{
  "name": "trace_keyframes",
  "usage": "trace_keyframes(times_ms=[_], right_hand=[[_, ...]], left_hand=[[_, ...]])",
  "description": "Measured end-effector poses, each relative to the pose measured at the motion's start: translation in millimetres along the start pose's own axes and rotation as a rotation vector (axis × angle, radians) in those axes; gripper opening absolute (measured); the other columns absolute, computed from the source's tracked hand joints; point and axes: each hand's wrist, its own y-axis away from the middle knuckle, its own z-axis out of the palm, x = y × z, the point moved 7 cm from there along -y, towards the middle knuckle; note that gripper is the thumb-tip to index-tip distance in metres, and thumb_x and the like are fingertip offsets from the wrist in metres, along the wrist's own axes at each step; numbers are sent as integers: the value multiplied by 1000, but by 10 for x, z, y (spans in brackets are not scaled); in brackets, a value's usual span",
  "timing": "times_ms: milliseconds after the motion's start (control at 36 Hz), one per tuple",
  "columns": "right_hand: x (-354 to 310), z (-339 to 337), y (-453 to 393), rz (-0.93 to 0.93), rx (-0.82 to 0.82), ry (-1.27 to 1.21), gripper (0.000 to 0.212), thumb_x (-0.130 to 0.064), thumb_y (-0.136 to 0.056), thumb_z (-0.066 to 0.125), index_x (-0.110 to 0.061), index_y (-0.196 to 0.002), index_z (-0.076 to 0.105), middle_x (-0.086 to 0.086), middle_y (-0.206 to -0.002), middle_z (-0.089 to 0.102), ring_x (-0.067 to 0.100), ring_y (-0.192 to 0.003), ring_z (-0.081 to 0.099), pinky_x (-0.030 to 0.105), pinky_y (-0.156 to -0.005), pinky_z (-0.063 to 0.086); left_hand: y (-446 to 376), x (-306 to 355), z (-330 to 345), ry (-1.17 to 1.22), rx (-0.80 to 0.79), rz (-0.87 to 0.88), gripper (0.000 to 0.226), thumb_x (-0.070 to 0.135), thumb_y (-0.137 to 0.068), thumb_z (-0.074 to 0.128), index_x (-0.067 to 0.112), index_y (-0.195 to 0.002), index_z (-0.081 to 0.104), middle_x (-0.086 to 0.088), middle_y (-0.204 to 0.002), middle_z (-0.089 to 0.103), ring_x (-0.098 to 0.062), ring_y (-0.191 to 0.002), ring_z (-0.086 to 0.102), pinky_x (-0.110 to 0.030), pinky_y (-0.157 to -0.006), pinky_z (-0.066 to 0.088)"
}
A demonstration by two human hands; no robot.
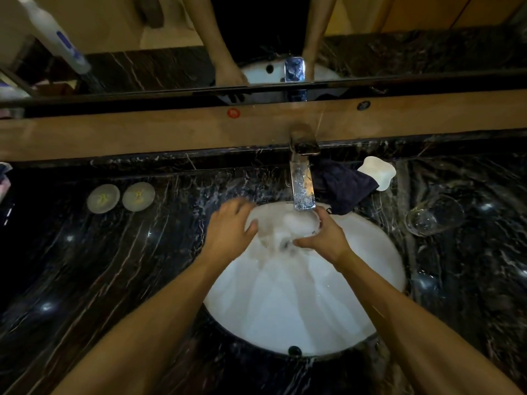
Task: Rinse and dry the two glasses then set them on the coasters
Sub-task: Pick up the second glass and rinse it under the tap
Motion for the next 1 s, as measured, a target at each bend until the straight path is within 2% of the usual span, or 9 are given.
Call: trace_keyframes(times_ms=[111, 250, 417, 528, 611, 667, 778, 889, 1000], right_hand=[[40, -14, 21, 5, 34, -81, 86, -10, -65, 89, -29, -136, 44, -5, -117, 53, 18, -105, 51, 25, -81, 43], [48, 23, 28, 6, 35, -93, 88, -10, -66, 89, -27, -139, 42, -5, -120, 51, 18, -109, 49, 28, -85, 43], [95, 51, 73, 10, 105, -145, 82, -11, -66, 89, -36, -128, 43, -4, -121, 52, 21, -109, 51, 28, -83, 47], [130, 42, 87, 15, 146, -48, 85, -12, -66, 88, -30, -136, 42, -3, -116, 53, 22, -105, 53, 30, -82, 48], [123, 62, 57, 13, 83, 33, 89, -15, -67, 88, -29, -140, 39, -4, -115, 52, 19, -103, 52, 30, -83, 46], [97, 82, 39, -6, 59, 17, 87, -16, -68, 88, -29, -138, 39, -5, -118, 53, 19, -105, 53, 28, -83, 46], [67, 21, 5, -37, 149, -65, 78, -10, -71, 84, -32, -129, 38, -7, -119, 50, 16, -104, 53, 25, -79, 45], [110, 13, -30, -40, 156, -4, 88, -12, -70, 86, -24, -140, 33, -5, -119, 50, 17, -104, 52, 29, -81, 46], [94, 134, -44, -53, 116, -24, 84, -11, -70, 86, -25, -136, 34, -6, -118, 50, 14, -102, 52, 16, -74, 43]], left_hand=[[772, -569, 385, -174, -79, -120, 60, 55, -87, 40, 19, -133, 54, -14, -143, 47, -37, -133, 40, -57, -105, 37], [1252, -804, 575, -196, -112, -107, 67, 60, -90, 32, 29, -149, 34, -9, -163, 13, -30, -150, 9, -56, -118, 10], [1238, -803, 559, -205, -131, -121, 66, 57, -90, 29, 28, -149, 34, -8, -164, -1, -25, -151, -2, -53, -119, 6], [1254, -839, 574, -205, -121, -122, 65, 56, -91, 29, 27, -148, 36, -6, -164, -3, -23, -151, -3, -53, -120, 5], [1252, -831, 578, -202, -113, -118, 65, 55, -91, 29, 26, -148, 37, -7, -164, -1, -23, -151, -2, -53, -119, 5], [1254, -836, 578, -192, -105, -117, 65, 55, -91, 30, 25, -148, 37, -7, -164, -1, -23, -151, -2, -52, -119, 4], [1249, -838, 586, -185, -95, -117, 65, 56, -90, 31, 25, -148, 38, -6, -164, 0, -23, -151, -1, -52, -120, 4], [1246, -834, 582, -175, -81, -119, 66, 56, -90, 31, 25, -148, 37, -5, -164, 0, -22, -151, -2, -49, -120, 0], [1249, -829, 570, -156, -62, -110, 65, 55, -90, 31, 25, -148, 38, -6, -164, 3, -22, -151, 0, -49, -120, 1]])
